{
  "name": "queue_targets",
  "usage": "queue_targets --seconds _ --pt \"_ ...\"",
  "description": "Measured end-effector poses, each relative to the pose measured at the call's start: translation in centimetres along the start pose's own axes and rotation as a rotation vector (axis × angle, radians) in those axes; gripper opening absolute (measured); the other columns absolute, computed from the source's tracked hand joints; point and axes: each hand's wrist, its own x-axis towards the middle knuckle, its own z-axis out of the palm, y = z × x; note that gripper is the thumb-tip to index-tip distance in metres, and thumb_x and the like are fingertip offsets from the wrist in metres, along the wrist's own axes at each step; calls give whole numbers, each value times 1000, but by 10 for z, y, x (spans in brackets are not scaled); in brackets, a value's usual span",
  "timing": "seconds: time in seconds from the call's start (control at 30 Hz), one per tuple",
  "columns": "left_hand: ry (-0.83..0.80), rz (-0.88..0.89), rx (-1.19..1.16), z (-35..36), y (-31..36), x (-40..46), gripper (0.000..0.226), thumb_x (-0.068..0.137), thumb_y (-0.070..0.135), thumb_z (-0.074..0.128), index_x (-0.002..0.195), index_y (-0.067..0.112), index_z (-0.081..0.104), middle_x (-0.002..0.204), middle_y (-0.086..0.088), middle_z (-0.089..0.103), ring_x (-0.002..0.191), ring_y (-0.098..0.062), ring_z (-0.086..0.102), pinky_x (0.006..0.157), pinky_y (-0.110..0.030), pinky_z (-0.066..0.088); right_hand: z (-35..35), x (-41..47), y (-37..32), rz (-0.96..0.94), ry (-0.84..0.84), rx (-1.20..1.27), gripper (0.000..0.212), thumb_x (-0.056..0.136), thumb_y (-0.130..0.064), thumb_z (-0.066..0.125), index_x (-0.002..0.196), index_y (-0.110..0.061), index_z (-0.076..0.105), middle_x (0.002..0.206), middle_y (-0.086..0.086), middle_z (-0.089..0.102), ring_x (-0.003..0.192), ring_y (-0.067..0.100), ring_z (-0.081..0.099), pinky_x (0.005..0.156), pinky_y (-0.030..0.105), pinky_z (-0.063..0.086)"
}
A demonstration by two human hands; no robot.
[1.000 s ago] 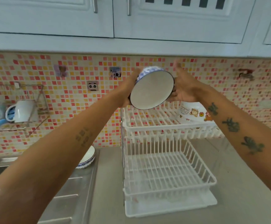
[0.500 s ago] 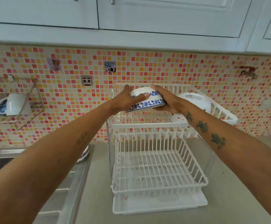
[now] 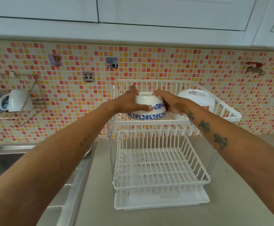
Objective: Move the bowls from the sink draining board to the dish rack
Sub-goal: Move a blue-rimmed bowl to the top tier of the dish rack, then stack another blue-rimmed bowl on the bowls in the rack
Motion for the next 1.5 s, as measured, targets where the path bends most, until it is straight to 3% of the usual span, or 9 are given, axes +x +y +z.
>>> queue_targets --seconds 0.13,0.33,0.53,0.7,0.83,1.03,1.27,1.4,1.5 --pt "-5 31 125 1 0 -2 83 72 48 78 130 13 29 130 -8 43 113 -25 51 74 -29 48 6 -5 0 30 8 -20 19 97 -29 44 107 -23 59 103 6 68 88 21 65 81 34 53" --pt "-20 30 268 4 2 -4 96 68 51 80 135 12 25 131 -9 39 105 -20 43 83 -30 40 6 -3 3 54 4 -88 39 94 -28 45 130 -15 51 129 16 62 115 32 60 105 44 45" --pt "-92 -8 361 -14 7 -4 113 65 58 79 146 12 14 147 -10 35 132 -30 42 107 -41 40 12 1 -6 -85 208 -321 50 93 -28 51 140 -11 44 147 10 45 130 28 47 100 39 42" --pt "51 -9 99 -65 2 -31 87 84 57 60 148 17 18 153 -13 34 135 -30 43 108 -38 38 38 1 -39 -387 455 -317 41 94 -31 52 132 -16 55 139 5 53 125 20 50 101 33 41" --pt "131 -93 -44 -105 -44 -55 71 92 59 44 144 14 27 150 -12 37 124 -26 50 97 -36 44 94 2 -80 -511 389 -250 33 95 -23 52 125 -11 59 131 5 59 113 13 54 96 27 42" --pt "201 -332 -298 -151 -149 -91 68 94 60 35 141 13 42 137 -9 50 134 -29 43 111 -48 38 213 27 -121 -617 176 -255 28 95 -23 54 119 -12 63 130 4 61 121 16 56 102 32 46" --pt "227 -640 -550 -171 -291 -143 51 97 57 32 97 13 58 95 -5 54 81 -18 49 86 -38 40 340 91 -95 -407 -79 -239 27 94 -25 54 116 -12 65 125 7 63 115 23 60 98 39 49" --pt "248 -793 -642 -155 -361 -161 54 97 58 31 90 11 57 92 -9 54 80 -21 49 80 -36 42 376 134 -53 -187 -124 -198 29 94 -22 54 114 -2 62 127 14 62 107 25 59 81 31 48" --pt "168 -904 -774 -130 -404 -164 61 94 62 32 93 5 53 93 -12 52 82 -26 50 84 -38 45 384 164 -16 -6 -82 -127 37 94 -20 55 121 5 58 129 16 58 110 27 56 85 35 47"
